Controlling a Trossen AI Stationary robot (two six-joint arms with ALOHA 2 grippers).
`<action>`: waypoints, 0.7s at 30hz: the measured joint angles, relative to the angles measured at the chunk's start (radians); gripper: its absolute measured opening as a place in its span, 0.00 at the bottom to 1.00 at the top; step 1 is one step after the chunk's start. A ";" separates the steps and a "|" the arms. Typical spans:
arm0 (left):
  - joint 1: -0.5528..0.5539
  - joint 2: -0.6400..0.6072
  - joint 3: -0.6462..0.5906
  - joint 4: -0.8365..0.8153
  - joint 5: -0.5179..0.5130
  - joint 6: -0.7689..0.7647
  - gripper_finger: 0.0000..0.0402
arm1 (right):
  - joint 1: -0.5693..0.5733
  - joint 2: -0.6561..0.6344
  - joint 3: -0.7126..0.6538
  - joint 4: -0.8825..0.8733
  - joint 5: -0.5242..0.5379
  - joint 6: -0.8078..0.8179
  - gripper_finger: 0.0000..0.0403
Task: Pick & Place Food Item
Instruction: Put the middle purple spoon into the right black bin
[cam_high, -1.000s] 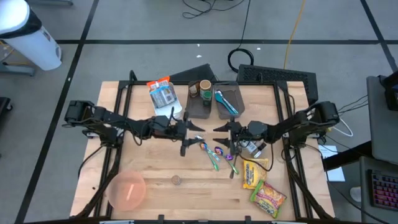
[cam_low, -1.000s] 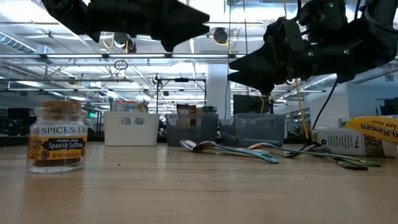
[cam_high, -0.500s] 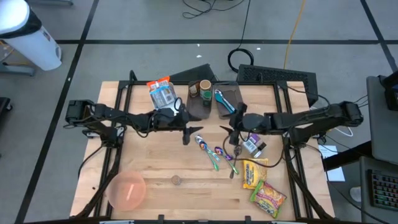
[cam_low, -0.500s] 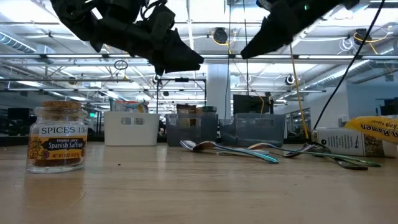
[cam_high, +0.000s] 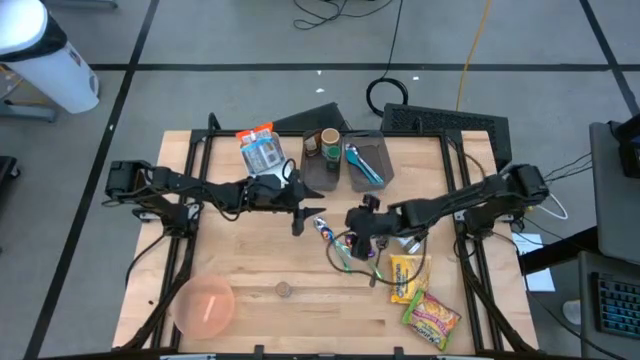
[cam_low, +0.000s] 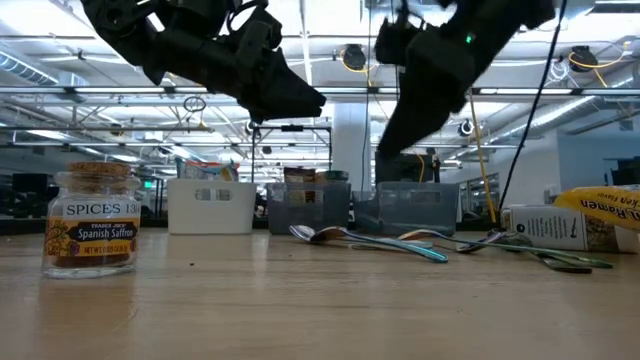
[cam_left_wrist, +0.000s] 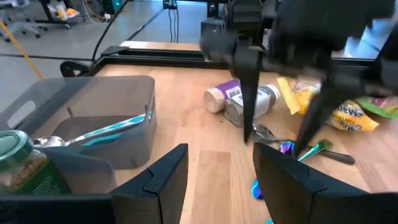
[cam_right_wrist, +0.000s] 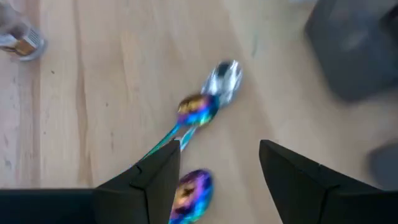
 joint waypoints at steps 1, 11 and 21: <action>0.000 0.000 0.000 0.001 -0.001 0.000 0.46 | 0.004 0.016 0.000 -0.010 -0.006 0.042 0.53; -0.002 0.000 0.000 -0.017 0.001 -0.003 0.46 | 0.076 0.181 -0.001 0.002 -0.024 0.274 0.53; -0.004 0.000 0.000 -0.017 0.001 -0.009 0.46 | 0.099 0.218 -0.001 -0.093 0.021 0.419 0.53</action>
